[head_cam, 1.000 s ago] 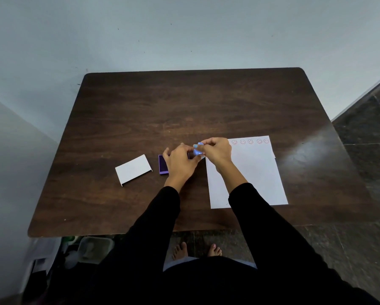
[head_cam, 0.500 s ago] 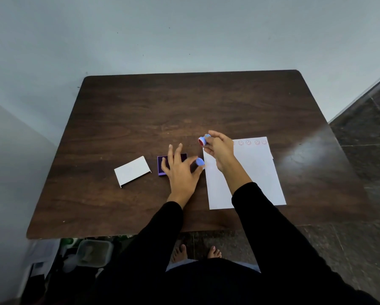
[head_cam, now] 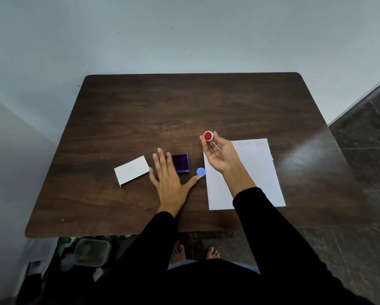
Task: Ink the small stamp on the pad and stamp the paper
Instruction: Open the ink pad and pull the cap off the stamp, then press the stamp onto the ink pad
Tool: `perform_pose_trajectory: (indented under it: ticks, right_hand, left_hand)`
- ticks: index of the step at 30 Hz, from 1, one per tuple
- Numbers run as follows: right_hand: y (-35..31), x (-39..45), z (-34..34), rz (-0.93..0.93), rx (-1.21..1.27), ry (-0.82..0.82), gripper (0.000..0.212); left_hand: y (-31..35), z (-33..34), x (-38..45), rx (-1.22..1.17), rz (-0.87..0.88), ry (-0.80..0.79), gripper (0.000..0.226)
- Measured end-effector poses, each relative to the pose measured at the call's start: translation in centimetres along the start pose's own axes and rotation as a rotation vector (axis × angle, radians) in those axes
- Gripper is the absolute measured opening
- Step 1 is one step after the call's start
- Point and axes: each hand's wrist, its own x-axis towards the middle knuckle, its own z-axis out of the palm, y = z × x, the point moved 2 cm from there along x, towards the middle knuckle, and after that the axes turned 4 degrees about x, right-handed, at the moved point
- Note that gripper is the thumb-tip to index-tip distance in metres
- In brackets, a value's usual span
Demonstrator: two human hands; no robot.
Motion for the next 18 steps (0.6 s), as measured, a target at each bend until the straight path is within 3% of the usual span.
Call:
perform_pose_trajectory:
  ticks: [6,13,18]
  right_hand:
    - [0.7,0.2,-0.1,0.021,0.027,0.021,0.024]
    - [3.0,0.1,0.0,0.036,-0.077,0.036,0.022]
    - [3.1,0.4,0.5,-0.086,-0.364,0.06,0.023]
  left_hand:
    - [-3.1,-1.2,1.4,0.118,-0.041,-0.005,0.121]
    - [-5.5,-1.1,1.1,0.169,-0.024,-0.043,0.112]
    - [-4.8,-0.9,1.8,0.16,-0.024,-0.042,0.109]
